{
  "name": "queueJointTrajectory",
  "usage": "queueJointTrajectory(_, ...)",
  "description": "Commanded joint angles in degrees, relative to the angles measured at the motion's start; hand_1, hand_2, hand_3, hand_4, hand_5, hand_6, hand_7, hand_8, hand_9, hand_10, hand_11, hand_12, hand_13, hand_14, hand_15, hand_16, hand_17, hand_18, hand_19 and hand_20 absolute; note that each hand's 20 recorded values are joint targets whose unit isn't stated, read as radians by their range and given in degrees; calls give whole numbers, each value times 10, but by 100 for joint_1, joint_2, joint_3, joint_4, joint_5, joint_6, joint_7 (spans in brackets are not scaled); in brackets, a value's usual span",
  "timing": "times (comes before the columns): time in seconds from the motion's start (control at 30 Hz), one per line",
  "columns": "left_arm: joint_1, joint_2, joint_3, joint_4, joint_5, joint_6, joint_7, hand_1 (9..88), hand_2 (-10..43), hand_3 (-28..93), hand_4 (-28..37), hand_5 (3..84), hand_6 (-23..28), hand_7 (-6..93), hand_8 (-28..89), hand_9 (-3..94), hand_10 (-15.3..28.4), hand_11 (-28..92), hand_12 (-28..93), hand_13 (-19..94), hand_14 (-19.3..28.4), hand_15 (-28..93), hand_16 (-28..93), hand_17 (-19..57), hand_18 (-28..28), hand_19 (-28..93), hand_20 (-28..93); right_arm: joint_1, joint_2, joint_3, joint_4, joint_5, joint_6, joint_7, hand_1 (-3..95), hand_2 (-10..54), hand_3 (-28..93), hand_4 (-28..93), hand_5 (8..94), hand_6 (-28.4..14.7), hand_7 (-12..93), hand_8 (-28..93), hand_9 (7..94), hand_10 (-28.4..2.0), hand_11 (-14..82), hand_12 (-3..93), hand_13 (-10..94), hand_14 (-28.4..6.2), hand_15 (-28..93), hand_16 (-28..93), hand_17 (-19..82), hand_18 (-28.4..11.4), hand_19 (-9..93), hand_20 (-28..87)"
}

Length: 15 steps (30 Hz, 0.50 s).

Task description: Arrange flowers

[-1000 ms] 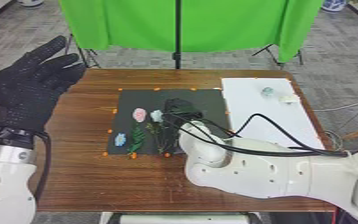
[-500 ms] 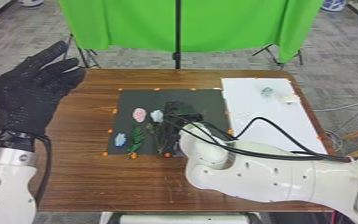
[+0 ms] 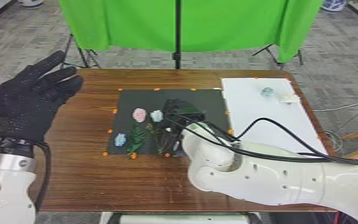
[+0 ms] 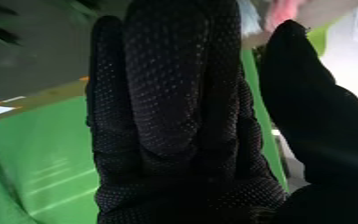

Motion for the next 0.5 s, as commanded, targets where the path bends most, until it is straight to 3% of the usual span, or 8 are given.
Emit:
queueJointTrajectory(0.03,567,-217,-178,-85,-83,240,116,232,79,798,-234,389,109,186,-110,363,217,320,113,268,284,566,-111,-60,258,623,229,40,206,261,-252,-12,175,-45,372,-76,779,-246,632,-6,147,-121,905,-111,243,166,907,-47,481,199,498,-150,882,-210)
queueJointTrajectory(0.13,852,-313,-276,-144,-101,272,229,233,78,798,-234,390,109,186,-111,363,217,319,113,268,284,567,-110,-60,258,623,229,-23,304,372,-304,105,254,-58,332,-31,774,-241,621,-12,139,-120,907,-117,243,167,911,-50,486,200,500,-153,888,-213)
queueJointTrajectory(0.23,948,-375,-281,-165,-118,303,271,232,78,799,-234,389,109,187,-111,363,216,319,113,268,284,566,-111,-60,258,623,229,-51,405,470,-335,142,97,43,297,9,771,-237,613,-16,133,-117,910,-126,245,167,917,-54,493,202,503,-159,898,-216)
queueJointTrajectory(0.5,1060,-421,-240,-190,-138,342,359,232,78,799,-235,389,109,187,-111,364,215,320,113,268,284,566,-111,-60,257,623,228,-54,1011,779,-357,415,35,172,289,23,764,-226,586,-25,123,-112,878,-138,231,163,887,-71,491,198,488,-175,896,-235)
